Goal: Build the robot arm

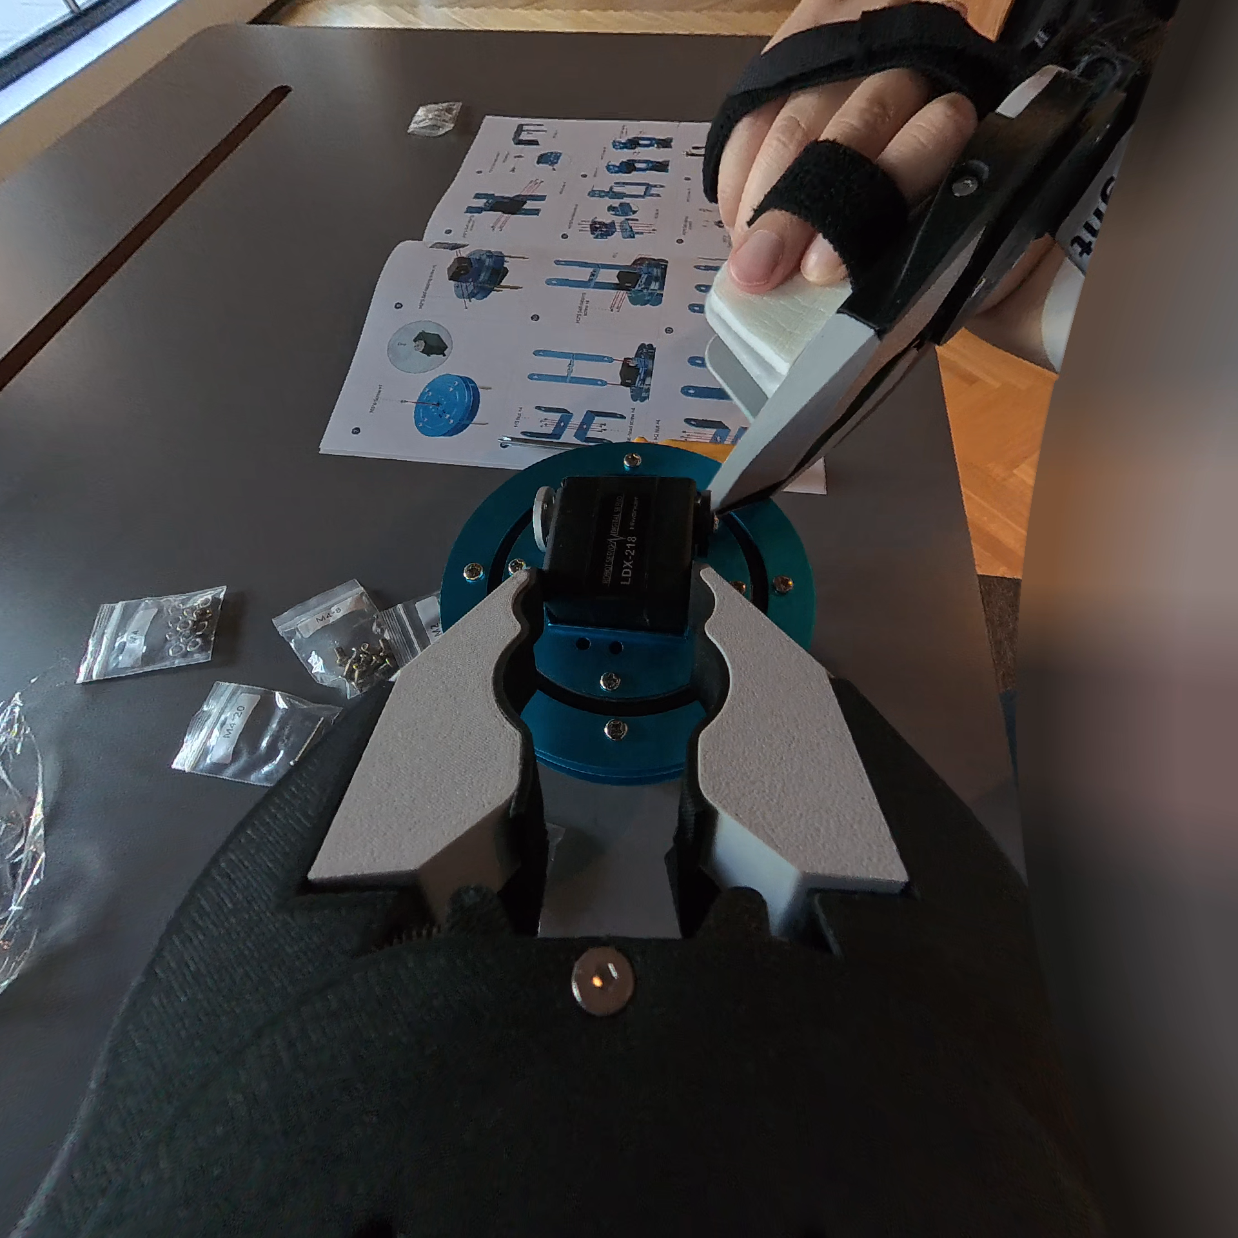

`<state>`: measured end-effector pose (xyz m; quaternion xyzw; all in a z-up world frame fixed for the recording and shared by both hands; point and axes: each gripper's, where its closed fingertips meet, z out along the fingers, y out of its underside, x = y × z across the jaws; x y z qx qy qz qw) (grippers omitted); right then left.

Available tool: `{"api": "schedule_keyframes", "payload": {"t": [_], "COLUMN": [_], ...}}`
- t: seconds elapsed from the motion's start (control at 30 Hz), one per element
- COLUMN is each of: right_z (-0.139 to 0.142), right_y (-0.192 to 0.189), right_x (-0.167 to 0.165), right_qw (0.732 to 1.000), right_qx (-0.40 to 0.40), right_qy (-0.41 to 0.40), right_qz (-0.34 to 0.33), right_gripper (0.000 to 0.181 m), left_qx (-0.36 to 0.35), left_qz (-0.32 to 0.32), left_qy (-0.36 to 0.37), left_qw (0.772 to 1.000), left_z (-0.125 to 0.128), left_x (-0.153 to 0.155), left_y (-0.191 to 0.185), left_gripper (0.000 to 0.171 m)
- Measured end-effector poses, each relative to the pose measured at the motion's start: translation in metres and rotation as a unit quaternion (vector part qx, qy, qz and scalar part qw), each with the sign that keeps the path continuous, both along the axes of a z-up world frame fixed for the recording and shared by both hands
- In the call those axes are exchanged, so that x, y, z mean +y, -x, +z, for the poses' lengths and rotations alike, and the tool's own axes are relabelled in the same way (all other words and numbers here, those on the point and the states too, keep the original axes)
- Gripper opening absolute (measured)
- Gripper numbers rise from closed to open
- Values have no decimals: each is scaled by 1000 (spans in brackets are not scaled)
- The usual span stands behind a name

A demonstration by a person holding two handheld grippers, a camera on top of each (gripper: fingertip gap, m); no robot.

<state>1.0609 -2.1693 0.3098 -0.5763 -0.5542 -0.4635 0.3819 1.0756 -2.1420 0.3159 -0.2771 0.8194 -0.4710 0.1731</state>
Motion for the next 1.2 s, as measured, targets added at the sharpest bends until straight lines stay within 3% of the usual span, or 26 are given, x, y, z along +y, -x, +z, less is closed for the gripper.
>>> {"api": "schedule_keyframes", "payload": {"t": [0.3,0.57,0.67,0.9,1.2], "right_z": [-1,5,11,2,12], "right_y": [0,-7,0,-9,-8], "right_x": [0,-4,-6,-13,-19], "right_qw": [998,983,968,928,842], "right_qx": [52,177,243,349,505], "right_qy": [4,27,24,9,-36], "right_qz": [-21,-44,-47,-134,-184], "right_gripper": [0,0,0,0,0], "left_qx": [-5,-7,-11,-16,-22], "left_qz": [0,1,2,-1,9], "left_qy": [19,30,31,41,35], "left_qw": [1000,1000,999,999,999], "left_z": [0,1,1,1,1], "left_x": [0,0,-1,0,-1], "left_y": [0,0,0,0,0], "left_gripper": [42,42,42,42,42]}}
